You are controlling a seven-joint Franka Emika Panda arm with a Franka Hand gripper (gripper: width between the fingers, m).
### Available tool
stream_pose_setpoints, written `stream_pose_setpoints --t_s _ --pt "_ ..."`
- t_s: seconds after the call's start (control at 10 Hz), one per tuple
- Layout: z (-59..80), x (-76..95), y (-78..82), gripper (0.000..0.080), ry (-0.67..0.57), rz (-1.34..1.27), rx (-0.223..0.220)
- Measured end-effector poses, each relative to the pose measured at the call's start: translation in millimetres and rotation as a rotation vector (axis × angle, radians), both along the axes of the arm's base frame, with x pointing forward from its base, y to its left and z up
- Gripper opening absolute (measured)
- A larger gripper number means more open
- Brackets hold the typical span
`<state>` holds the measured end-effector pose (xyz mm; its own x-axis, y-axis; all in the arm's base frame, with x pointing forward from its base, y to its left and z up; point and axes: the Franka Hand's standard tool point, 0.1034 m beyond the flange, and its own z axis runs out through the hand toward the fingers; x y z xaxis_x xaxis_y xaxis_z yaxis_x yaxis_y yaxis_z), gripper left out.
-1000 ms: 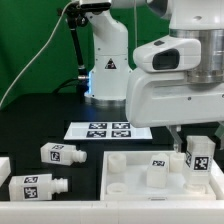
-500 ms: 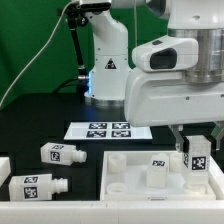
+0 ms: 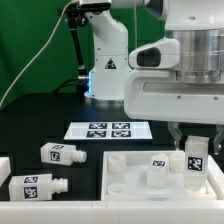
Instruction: Assemble one leg
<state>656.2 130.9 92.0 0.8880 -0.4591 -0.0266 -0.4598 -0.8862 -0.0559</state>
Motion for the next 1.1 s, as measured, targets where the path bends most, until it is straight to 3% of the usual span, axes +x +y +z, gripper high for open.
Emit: stream_pose_setpoints --t_s 0.4,0.7,0.8,0.9,1.0,1.1 --pt "-0.9 -1.5 4.7 0.0282 0.039 -0.523 0.032" --pt "-1.0 -1.9 4.9 0.0282 0.049 -0.585 0.031" --pt "-1.1 -1.8 4.5 0.0463 0.046 -0.543 0.03" --pt "-0.8 -1.6 4.0 0.0583 0.041 -0.481 0.028" --pt "-0.4 -0.1 2.7 0.0583 0.022 -0.344 0.023" --pt "-0.8 -0.2 2.6 0.0635 0.019 -0.3 0.021"
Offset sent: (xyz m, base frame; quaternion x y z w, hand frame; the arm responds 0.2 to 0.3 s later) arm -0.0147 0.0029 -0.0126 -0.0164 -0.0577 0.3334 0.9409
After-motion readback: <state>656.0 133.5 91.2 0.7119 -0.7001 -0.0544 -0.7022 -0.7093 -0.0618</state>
